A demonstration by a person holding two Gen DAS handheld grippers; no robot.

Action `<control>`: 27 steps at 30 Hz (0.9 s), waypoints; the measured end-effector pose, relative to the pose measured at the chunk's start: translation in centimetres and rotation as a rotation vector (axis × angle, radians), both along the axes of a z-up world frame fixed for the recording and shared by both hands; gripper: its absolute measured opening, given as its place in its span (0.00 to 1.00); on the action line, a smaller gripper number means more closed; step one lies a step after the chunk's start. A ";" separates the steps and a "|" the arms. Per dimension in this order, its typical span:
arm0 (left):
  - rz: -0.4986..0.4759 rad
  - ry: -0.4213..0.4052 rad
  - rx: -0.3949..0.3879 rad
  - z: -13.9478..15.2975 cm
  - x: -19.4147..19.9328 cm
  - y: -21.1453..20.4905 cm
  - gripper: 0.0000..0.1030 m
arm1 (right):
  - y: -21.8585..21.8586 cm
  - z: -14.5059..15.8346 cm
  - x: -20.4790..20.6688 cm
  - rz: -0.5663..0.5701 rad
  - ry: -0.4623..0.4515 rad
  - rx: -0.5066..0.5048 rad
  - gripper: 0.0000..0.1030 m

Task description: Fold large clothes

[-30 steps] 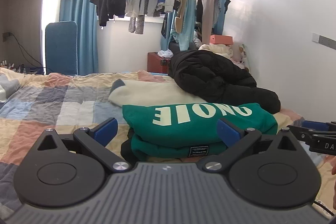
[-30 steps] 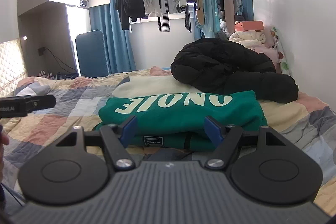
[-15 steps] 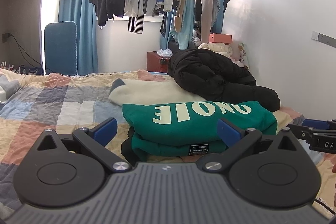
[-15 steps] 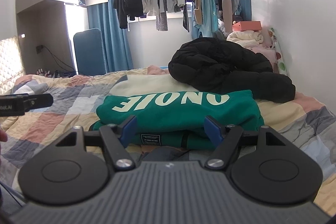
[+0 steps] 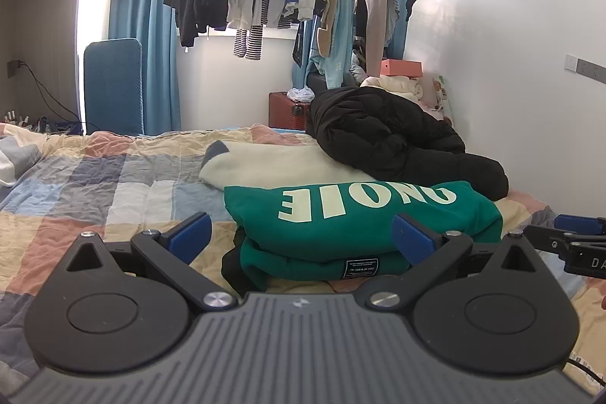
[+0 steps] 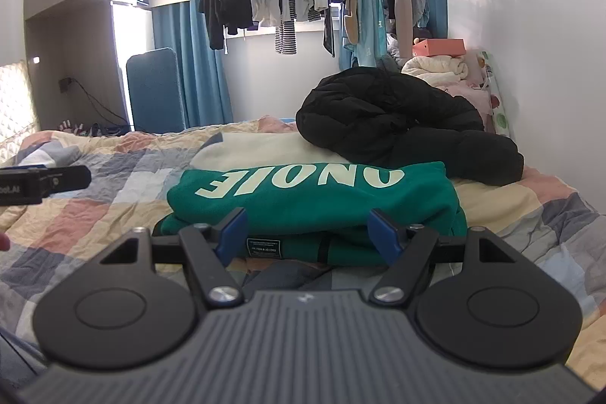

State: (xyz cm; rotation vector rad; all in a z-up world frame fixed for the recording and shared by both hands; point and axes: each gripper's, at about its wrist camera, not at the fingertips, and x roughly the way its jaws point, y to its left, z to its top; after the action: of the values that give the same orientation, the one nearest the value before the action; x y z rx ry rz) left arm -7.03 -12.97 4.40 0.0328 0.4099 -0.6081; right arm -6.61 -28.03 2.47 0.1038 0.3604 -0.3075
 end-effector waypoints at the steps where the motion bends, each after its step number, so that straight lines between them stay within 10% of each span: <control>1: -0.001 -0.001 0.001 0.0 0.0 0.0 1.00 | 0.0 0.0 -0.1 -0.001 -0.003 0.001 0.70; 6: 0.002 -0.001 -0.003 0.1 -0.1 0.0 1.00 | -0.3 0.1 -0.2 0.000 -0.021 0.030 1.00; 27: 0.042 -0.014 0.020 0.4 -0.9 0.4 1.00 | -0.2 -0.1 -0.2 -0.027 -0.004 0.014 1.00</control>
State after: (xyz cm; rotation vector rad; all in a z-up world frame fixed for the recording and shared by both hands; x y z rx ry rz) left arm -7.92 -12.53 4.76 0.0472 0.4016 -0.5623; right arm -6.77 -28.27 2.40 0.1225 0.3578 -0.3313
